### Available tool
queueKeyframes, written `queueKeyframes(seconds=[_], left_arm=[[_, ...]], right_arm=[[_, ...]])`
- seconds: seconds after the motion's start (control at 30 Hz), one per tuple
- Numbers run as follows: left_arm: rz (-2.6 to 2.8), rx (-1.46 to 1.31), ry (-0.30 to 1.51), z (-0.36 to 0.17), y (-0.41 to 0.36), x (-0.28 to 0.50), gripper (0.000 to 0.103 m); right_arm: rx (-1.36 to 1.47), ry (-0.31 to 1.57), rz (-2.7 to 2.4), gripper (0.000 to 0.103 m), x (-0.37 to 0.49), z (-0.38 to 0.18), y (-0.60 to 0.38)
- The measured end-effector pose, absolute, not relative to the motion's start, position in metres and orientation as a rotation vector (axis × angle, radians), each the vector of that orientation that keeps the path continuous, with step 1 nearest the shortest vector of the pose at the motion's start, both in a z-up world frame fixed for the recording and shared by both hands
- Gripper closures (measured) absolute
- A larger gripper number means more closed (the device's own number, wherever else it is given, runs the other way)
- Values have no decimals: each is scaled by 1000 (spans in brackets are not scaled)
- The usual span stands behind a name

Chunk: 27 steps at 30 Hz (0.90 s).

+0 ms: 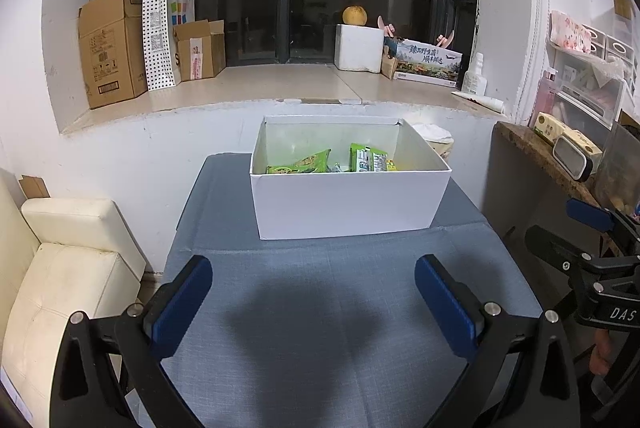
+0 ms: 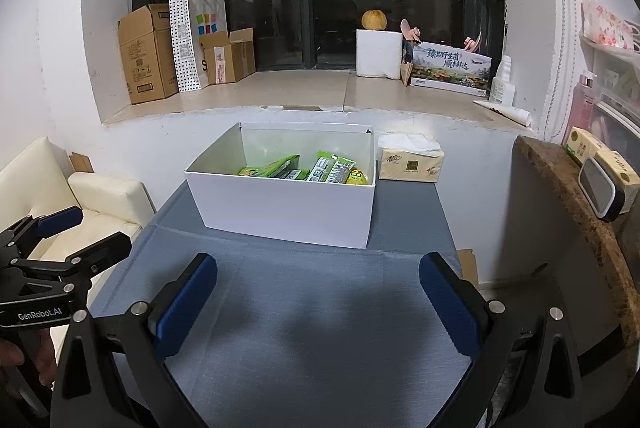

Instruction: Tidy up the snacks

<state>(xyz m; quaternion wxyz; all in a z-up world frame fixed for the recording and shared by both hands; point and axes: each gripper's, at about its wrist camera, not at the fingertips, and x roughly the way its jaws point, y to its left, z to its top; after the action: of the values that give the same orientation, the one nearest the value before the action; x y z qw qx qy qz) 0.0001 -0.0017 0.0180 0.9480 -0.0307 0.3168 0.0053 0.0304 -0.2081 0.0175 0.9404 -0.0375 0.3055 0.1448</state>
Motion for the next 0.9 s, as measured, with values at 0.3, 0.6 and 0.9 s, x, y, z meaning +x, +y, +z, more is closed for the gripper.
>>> queueKeyframes(seconds=[0.3, 0.6, 0.9], left_arm=[[7, -62, 650, 16, -4, 2, 0], [7, -57, 653, 17, -7, 0, 0], [13, -57, 652, 18, -7, -2, 0]], right_arm=[[-73, 627, 300, 0, 29, 17, -209], [-73, 628, 304, 0, 29, 17, -211], [-69, 630, 305, 0, 30, 17, -211]])
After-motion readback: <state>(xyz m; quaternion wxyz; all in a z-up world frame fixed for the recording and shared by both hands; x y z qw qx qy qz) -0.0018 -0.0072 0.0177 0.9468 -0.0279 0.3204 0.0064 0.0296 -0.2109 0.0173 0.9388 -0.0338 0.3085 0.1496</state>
